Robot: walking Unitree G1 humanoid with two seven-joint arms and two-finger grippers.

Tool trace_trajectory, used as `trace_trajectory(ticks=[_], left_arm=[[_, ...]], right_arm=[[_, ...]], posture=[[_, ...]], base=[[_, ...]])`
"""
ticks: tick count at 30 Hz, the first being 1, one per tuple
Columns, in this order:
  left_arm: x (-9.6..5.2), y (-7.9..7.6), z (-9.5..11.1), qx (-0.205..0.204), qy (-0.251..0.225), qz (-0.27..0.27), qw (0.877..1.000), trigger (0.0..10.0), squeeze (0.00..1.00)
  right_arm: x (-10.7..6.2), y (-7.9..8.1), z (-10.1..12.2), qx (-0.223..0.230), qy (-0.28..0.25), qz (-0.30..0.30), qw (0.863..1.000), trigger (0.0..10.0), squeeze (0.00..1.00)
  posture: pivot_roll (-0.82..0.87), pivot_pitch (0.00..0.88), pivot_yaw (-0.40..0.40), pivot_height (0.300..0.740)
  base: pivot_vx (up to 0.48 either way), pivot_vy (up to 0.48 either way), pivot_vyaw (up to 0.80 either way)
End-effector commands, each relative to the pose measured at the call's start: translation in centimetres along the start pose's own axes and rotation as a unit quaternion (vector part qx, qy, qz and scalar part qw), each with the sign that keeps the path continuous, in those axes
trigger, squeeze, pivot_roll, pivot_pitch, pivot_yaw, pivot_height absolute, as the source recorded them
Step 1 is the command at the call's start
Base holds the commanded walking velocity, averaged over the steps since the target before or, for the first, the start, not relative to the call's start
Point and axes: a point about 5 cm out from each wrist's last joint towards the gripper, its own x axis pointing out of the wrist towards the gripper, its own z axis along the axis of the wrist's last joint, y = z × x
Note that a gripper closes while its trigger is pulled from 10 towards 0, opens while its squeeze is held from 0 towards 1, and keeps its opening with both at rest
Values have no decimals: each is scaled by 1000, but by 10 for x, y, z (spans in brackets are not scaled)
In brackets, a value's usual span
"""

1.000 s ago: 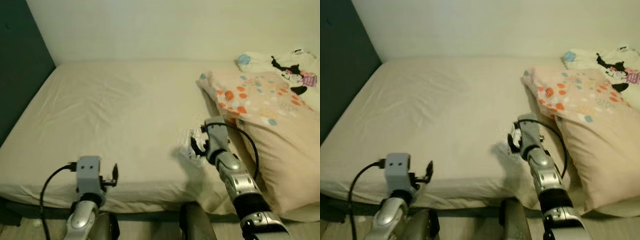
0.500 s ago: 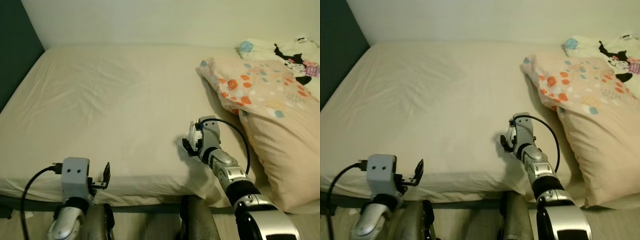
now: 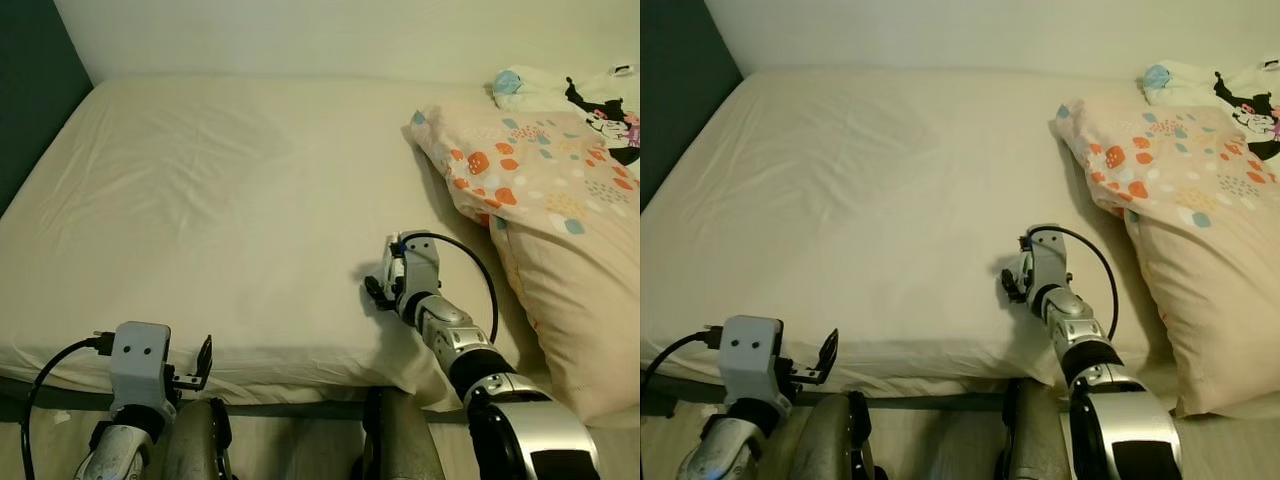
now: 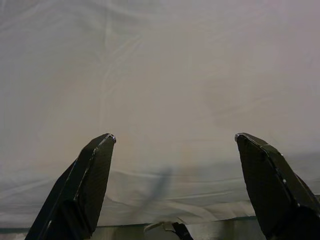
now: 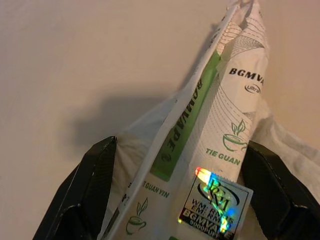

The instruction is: Clean up the room

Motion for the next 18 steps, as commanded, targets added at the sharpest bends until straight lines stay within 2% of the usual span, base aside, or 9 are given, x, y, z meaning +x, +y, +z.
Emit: trace_trajectory(ticks=[1,2,3,18], left_arm=[[-5,1,-4,13,19,-4,1000,10000,0],[-5,0,-4,12,20,-7,1000,10000,0],[-6,-2,-4,13,22,-10,1000,10000,0],[-2,-12,-7,7,29,-25,999,10000,0]], right_arm=[[0,6,-13,-2,27,11,1000,10000,0],[0,7,-14,-2,30,15,999,6549,0],[0,7,-15,-2,33,16,999,0,0],[-1,1,-19,-5,45,8,999,0,0]], posture=[[98,317,-74,564],[98,317,-74,564],[96,315,-75,564],[74,309,-70,564]], base=[[0,0,0],[0,0,0],[0,0,0],[0,0,0]])
